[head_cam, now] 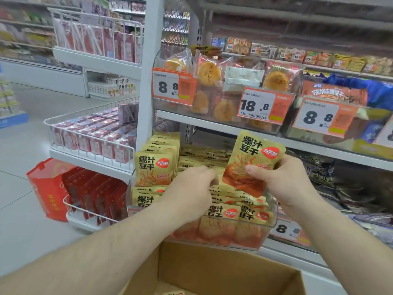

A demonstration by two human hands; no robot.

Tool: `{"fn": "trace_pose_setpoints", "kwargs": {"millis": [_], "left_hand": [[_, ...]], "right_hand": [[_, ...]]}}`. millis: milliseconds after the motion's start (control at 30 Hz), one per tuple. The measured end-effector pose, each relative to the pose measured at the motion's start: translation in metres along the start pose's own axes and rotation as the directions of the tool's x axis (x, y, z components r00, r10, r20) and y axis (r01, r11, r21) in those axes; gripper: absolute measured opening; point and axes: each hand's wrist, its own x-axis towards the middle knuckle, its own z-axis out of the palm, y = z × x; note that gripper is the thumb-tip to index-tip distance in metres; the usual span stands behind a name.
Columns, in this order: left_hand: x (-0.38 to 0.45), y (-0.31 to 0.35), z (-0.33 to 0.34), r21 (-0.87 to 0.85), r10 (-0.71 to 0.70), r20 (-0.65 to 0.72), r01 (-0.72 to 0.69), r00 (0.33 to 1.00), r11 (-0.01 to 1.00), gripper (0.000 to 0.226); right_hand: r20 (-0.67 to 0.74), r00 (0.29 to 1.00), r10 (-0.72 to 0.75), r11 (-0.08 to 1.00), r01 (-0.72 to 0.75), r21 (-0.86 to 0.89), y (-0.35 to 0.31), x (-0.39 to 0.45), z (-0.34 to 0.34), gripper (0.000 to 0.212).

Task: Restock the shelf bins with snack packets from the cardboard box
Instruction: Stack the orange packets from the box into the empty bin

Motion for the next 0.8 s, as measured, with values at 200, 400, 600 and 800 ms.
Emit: {"fn": "trace_pose_setpoints", "kwargs": {"millis": [200,400,600,800], "left_hand": [[0.053,-0.011,0.018,0.368,-0.199,0.253,0.096,0.947,0.925,0.056],[0.084,-0.037,0.033,0.416,-0.372,0.362,0.21,0.855,0.885,0.087],[0.07,-0.032,0.036,0.398,-0.362,0.349,0.213,0.864,0.892,0.094],[0.058,-0.028,0.041,0.412,-0.345,0.28,0.213,0.896,0.886,0.094]], "right_hand": [[-0.047,0.988,-0.149,0.971,0.137,-0.196,0.014,0.026,0.009,0.027],[-0.013,0.98,-0.197,0.953,0.188,-0.236,0.025,0.043,0.016,0.03],[0.04,0.979,-0.2,0.947,0.204,-0.247,0.025,0.066,0.03,0.025],[0.135,0.973,-0.185,0.912,0.221,-0.347,0.024,0.087,0.063,0.022]]}}
